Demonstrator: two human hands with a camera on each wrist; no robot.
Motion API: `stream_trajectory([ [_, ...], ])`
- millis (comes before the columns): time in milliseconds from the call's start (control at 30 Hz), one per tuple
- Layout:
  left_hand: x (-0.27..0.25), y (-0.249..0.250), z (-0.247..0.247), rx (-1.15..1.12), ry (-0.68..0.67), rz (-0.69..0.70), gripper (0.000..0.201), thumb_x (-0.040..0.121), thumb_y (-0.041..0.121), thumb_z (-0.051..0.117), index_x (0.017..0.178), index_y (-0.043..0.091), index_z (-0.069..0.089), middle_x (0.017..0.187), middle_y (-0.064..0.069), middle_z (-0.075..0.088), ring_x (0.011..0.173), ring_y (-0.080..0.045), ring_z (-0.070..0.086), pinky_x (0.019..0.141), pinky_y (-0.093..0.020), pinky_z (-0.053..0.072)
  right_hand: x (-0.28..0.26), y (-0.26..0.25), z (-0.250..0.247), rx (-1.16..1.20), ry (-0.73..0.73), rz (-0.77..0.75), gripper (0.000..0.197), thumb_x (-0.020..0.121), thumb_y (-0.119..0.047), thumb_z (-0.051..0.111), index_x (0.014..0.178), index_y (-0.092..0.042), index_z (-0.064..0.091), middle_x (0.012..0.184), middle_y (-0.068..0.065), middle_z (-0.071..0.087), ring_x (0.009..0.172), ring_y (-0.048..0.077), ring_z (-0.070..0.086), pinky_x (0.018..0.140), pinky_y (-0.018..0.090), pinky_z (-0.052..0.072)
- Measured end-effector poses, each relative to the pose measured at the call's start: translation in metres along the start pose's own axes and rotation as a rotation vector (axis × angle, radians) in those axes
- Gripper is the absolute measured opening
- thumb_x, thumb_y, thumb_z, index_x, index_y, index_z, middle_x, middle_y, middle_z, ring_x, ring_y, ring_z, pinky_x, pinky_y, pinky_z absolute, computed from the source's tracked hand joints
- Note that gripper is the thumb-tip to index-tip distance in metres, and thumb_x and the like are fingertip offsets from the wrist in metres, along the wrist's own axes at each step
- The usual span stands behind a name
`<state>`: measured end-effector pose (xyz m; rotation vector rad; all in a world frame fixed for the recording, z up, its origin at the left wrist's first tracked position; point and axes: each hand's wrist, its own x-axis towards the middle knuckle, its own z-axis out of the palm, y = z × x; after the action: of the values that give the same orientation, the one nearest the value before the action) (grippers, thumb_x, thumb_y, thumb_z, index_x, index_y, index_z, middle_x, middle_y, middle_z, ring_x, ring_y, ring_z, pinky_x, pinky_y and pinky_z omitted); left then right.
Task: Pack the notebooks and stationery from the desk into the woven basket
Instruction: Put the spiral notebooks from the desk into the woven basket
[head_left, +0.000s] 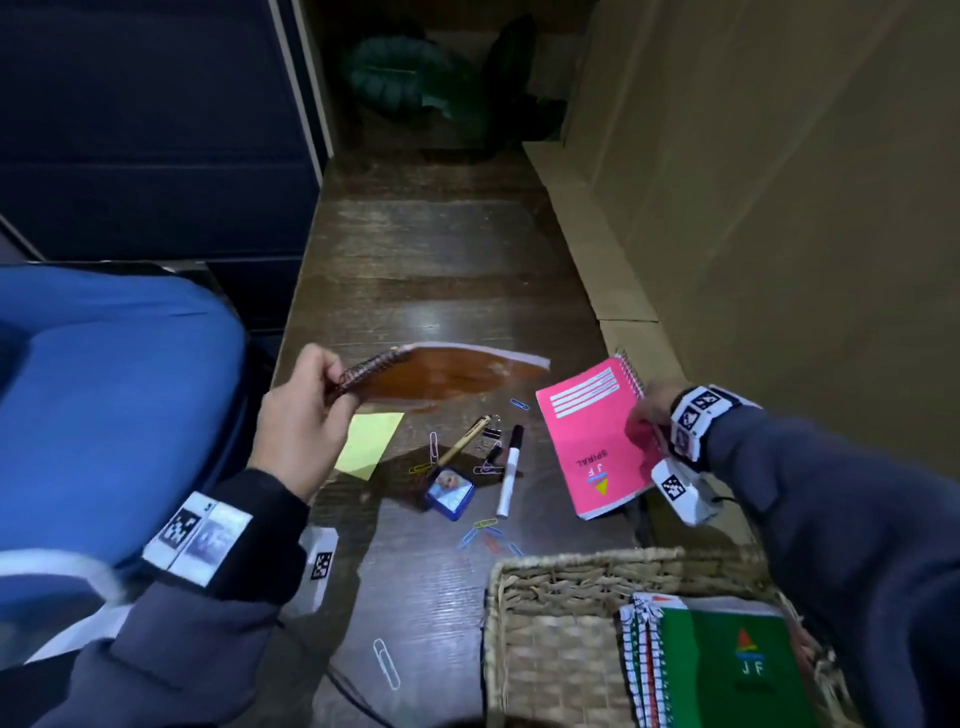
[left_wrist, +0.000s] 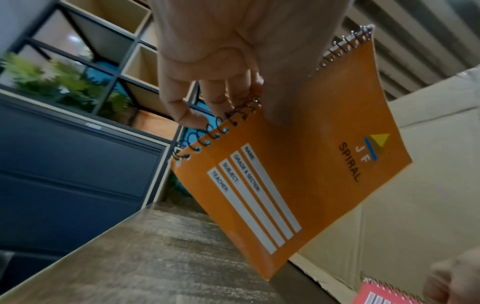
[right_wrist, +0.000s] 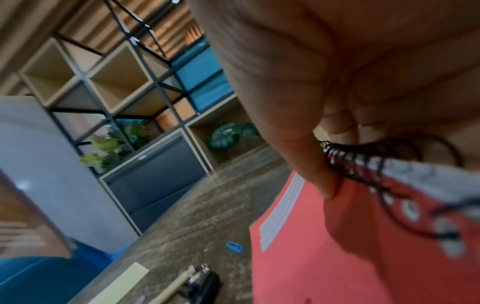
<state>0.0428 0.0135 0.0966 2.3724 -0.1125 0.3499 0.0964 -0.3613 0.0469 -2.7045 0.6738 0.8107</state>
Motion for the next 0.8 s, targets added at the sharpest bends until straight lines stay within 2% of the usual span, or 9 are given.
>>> stream_trajectory([
  [100, -0.017, -0.008, -0.009, -0.041, 0.067, -0.107, 0.024, 0.082, 0.004, 0.064, 0.082, 0.013, 0.041, 0.066, 0.003, 0.05, 0.06, -0.019, 0.051, 0.065, -0.023, 0.042, -0.019, -0.016, -0.015, 0.081, 0.104, -0.057, 0.012, 0.073, -0.007, 0.072, 0.073, -0.007, 0.06, 0.075, 0.011, 0.064, 0.062, 0.023, 0.059, 0.047, 0.024, 0.046],
  [133, -0.025, -0.009, -0.011, -0.061, 0.088, -0.142, 0.022, 0.083, 0.005, 0.065, 0.082, 0.009, 0.043, 0.063, 0.008, 0.048, 0.056, -0.008, 0.048, 0.059, -0.008, 0.039, -0.025, -0.022, -0.019, 0.068, 0.156, -0.089, 0.008, 0.078, -0.009, 0.068, 0.082, -0.003, 0.064, 0.079, 0.012, 0.066, 0.066, 0.026, 0.063, 0.05, 0.028, 0.051],
  [200, -0.045, -0.009, -0.011, -0.085, 0.098, -0.189, 0.02, 0.084, 0.006, 0.065, 0.083, 0.005, 0.045, 0.061, 0.015, 0.045, 0.055, 0.004, 0.044, 0.055, 0.001, 0.037, -0.041, -0.033, -0.025, -0.035, 0.247, -0.153, 0.019, 0.082, -0.015, 0.065, 0.097, -0.003, 0.065, 0.092, 0.014, 0.069, 0.079, 0.03, 0.068, 0.065, 0.037, 0.06],
  [300, -0.081, -0.01, 0.001, -0.15, 0.048, -0.215, 0.026, 0.083, 0.012, 0.067, 0.081, 0.008, 0.042, 0.061, 0.01, 0.045, 0.053, -0.009, 0.044, 0.055, -0.012, 0.037, -0.065, -0.046, -0.032, -0.141, 0.366, -0.245, 0.025, 0.083, -0.019, 0.065, 0.103, -0.005, 0.061, 0.102, 0.017, 0.068, 0.09, 0.035, 0.067, 0.078, 0.045, 0.059],
  [367, -0.104, -0.006, 0.011, -0.179, -0.004, -0.208, 0.027, 0.086, 0.013, 0.065, 0.08, 0.013, 0.038, 0.061, 0.009, 0.045, 0.052, -0.009, 0.044, 0.05, -0.02, 0.036, -0.082, -0.049, -0.036, -0.162, 0.407, -0.286, 0.026, 0.084, -0.022, 0.065, 0.105, -0.007, 0.058, 0.103, 0.016, 0.068, 0.092, 0.036, 0.066, 0.079, 0.044, 0.058],
  [500, -0.132, 0.004, 0.018, -0.259, -0.109, -0.236, 0.034, 0.091, 0.008, 0.056, 0.073, 0.023, 0.032, 0.06, 0.006, 0.044, 0.048, 0.001, 0.052, 0.043, -0.007, 0.042, -0.13, -0.043, -0.05, -0.196, 0.522, -0.367, 0.024, 0.086, -0.02, 0.059, 0.109, -0.013, 0.056, 0.099, 0.011, 0.067, 0.082, 0.031, 0.064, 0.072, 0.039, 0.055],
  [567, -0.137, 0.002, 0.018, -0.299, -0.157, -0.267, 0.023, 0.093, 0.011, 0.053, 0.08, 0.016, 0.036, 0.07, 0.003, 0.053, 0.058, -0.004, 0.057, 0.041, -0.008, 0.044, -0.16, -0.032, -0.06, -0.216, 0.585, -0.401, 0.027, 0.085, -0.013, 0.056, 0.112, -0.016, 0.055, 0.099, 0.012, 0.066, 0.085, 0.034, 0.064, 0.07, 0.04, 0.053],
  [700, -0.139, -0.008, 0.017, -0.292, -0.123, -0.284, 0.016, 0.093, 0.013, 0.054, 0.09, 0.005, 0.04, 0.083, -0.007, 0.059, 0.067, -0.021, 0.059, 0.046, -0.018, 0.041, -0.213, 0.002, -0.073, -0.208, 0.649, -0.544, 0.021, 0.081, -0.007, 0.053, 0.093, -0.024, 0.054, 0.086, 0.007, 0.066, 0.079, 0.034, 0.065, 0.064, 0.04, 0.053],
  [800, -0.136, -0.007, 0.011, -0.267, -0.096, -0.283, 0.018, 0.092, 0.014, 0.057, 0.093, 0.004, 0.042, 0.086, -0.012, 0.059, 0.07, -0.027, 0.059, 0.055, -0.03, 0.048, -0.248, 0.025, -0.07, -0.314, 0.603, -0.677, 0.021, 0.076, -0.003, 0.057, 0.083, -0.022, 0.062, 0.075, -0.002, 0.065, 0.073, 0.028, 0.064, 0.062, 0.039, 0.053],
])
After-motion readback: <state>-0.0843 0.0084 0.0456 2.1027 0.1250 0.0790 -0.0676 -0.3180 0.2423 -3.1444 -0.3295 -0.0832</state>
